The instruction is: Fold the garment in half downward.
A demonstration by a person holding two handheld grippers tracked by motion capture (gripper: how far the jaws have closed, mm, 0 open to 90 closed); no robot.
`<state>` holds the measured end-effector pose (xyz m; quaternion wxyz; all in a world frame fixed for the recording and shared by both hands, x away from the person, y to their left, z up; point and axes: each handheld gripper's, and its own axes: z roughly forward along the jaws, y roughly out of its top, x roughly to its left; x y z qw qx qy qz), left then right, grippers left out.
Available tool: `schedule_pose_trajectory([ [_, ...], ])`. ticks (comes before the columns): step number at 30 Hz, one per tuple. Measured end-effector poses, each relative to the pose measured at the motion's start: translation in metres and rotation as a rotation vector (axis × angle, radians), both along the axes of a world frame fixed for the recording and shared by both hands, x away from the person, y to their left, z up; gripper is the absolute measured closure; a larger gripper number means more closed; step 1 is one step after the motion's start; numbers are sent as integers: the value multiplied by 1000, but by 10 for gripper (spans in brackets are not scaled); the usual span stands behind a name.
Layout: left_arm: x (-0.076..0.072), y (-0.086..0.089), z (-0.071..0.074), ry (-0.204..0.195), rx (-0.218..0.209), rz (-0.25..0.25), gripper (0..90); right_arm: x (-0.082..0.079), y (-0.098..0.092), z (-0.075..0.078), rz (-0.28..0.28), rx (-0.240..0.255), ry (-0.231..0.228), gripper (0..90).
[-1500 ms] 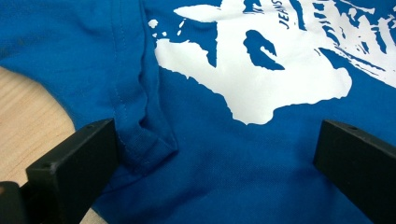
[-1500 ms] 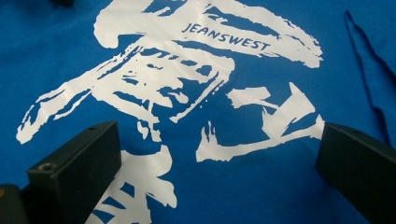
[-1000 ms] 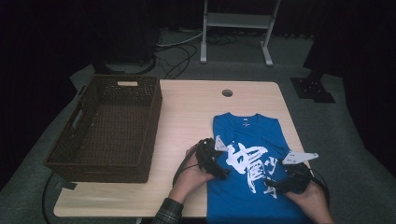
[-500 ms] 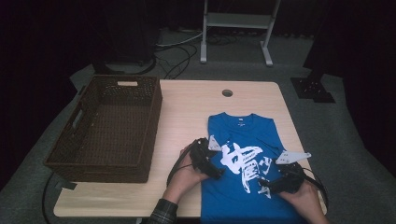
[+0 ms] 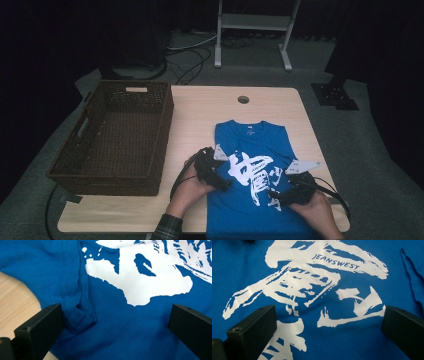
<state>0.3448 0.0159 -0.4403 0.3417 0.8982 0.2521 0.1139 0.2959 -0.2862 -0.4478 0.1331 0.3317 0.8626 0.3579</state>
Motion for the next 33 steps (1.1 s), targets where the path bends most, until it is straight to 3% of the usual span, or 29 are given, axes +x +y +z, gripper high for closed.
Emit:
schedule_pose_trajectory([
  [10,0,15,-1,-4,-9,24,0,5,14,1,21,-4,8,0],
  [15,0,17,-1,-6,-13,13,0,12,0,13,51,10,-40,0],
  [17,0,17,-1,-6,-13,11,0,20,-7,14,60,25,-32,0],
  [20,0,18,-1,-11,-18,9,0,32,-14,13,56,-7,-43,0],
  [25,-1,19,-2,-15,-27,7,0,44,-23,15,35,-3,-56,0],
  [30,-2,20,-4,-27,-47,15,0,48,-25,6,25,-42,11,0],
  [33,-3,20,-5,-34,-55,22,0,48,-27,3,25,-32,15,0],
])
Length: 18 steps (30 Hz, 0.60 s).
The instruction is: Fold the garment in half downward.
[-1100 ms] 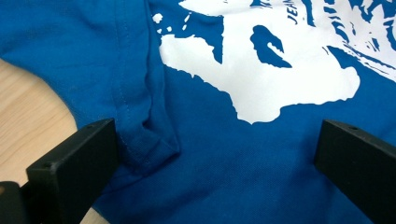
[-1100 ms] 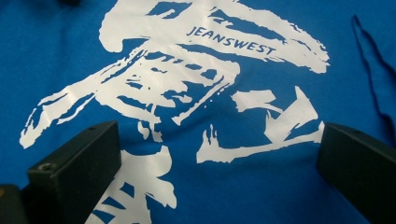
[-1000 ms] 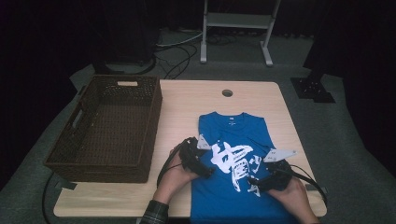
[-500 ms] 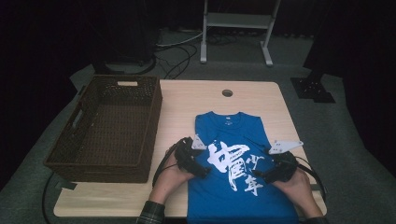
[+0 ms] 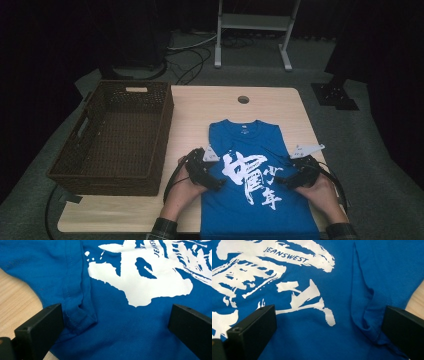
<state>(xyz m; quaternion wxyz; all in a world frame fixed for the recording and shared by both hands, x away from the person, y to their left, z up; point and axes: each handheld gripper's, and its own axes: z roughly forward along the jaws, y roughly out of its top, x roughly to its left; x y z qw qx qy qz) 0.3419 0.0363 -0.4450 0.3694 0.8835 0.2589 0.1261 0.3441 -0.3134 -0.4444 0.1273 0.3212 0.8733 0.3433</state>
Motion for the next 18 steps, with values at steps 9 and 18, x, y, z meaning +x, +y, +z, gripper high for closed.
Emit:
schedule_pose_trajectory([
  [9,6,5,3,21,31,-11,0,0,6,-2,-8,15,-14,0],
  [18,10,7,3,26,37,-6,0,2,10,-3,-5,21,-20,0],
])
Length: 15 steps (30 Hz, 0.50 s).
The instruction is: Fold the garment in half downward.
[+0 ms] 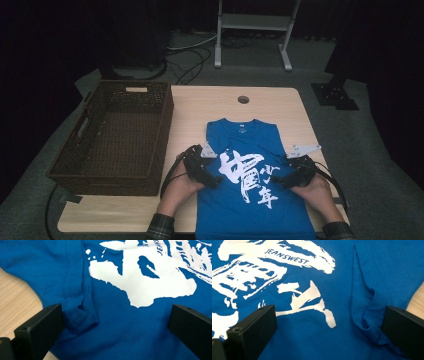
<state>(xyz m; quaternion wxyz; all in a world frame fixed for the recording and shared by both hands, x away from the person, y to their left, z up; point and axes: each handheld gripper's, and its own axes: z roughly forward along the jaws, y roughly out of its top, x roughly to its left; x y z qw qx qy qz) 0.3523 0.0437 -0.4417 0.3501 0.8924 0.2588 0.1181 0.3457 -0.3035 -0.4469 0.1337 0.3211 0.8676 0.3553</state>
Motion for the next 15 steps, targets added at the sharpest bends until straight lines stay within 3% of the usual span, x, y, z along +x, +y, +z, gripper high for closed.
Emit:
schedule_pose_trajectory([
  [7,-4,-8,0,2,4,3,0,-3,-8,0,-4,-5,3,0],
  [15,-19,-13,-1,-4,-5,-11,0,-17,-15,0,-24,-3,5,0],
])
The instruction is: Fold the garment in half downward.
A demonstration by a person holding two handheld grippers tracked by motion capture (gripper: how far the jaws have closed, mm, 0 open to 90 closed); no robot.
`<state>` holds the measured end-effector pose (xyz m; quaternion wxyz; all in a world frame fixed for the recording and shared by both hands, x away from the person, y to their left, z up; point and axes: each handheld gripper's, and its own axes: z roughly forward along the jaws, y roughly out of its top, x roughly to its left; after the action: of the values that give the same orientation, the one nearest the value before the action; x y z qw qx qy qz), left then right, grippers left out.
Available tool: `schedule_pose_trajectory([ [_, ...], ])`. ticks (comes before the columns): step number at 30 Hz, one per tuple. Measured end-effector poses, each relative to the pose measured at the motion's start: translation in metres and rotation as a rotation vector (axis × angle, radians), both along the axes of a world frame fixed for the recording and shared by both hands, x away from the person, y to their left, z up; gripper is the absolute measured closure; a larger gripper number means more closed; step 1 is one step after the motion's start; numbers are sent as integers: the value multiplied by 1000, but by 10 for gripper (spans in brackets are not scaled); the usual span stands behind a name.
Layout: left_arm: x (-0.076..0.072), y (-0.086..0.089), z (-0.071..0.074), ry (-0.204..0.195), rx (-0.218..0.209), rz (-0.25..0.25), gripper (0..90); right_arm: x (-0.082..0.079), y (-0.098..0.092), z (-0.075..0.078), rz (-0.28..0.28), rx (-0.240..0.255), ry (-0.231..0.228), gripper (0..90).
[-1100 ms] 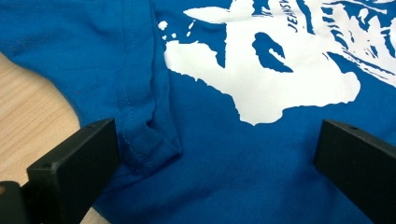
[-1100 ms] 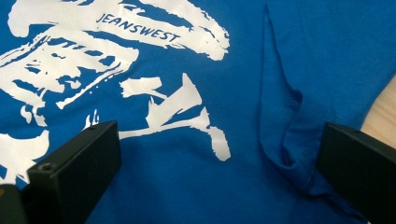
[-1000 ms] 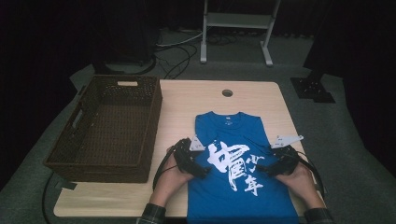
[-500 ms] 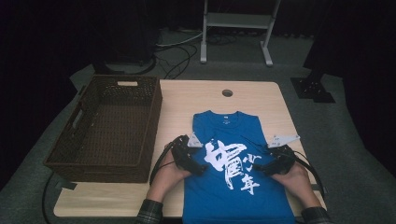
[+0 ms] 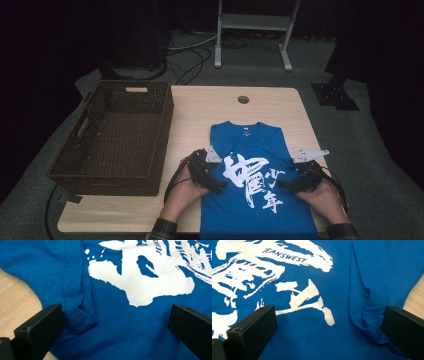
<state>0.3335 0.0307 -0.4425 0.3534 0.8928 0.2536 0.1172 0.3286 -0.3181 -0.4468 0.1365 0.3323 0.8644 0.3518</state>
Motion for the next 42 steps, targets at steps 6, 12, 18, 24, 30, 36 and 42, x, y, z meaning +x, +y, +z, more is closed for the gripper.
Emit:
schedule_pose_trajectory([
  [6,-13,-1,0,5,5,-6,0,-13,0,1,-5,-7,8,0],
  [12,-28,0,-1,0,-4,-5,0,-26,1,0,-7,-4,8,0],
  [18,-39,1,-1,-2,-8,-8,0,-40,0,0,-6,-6,10,0],
  [24,-49,1,-2,-6,-18,-6,0,-51,0,0,-9,-5,12,0],
  [30,-57,1,-2,-11,-20,-6,0,-61,-1,0,-13,-6,11,0],
  [36,-62,1,-2,-6,-20,-13,0,-67,-1,0,-16,-2,10,0],
  [42,-52,4,2,14,-62,-9,0,-67,-1,0,-15,-2,10,0],
])
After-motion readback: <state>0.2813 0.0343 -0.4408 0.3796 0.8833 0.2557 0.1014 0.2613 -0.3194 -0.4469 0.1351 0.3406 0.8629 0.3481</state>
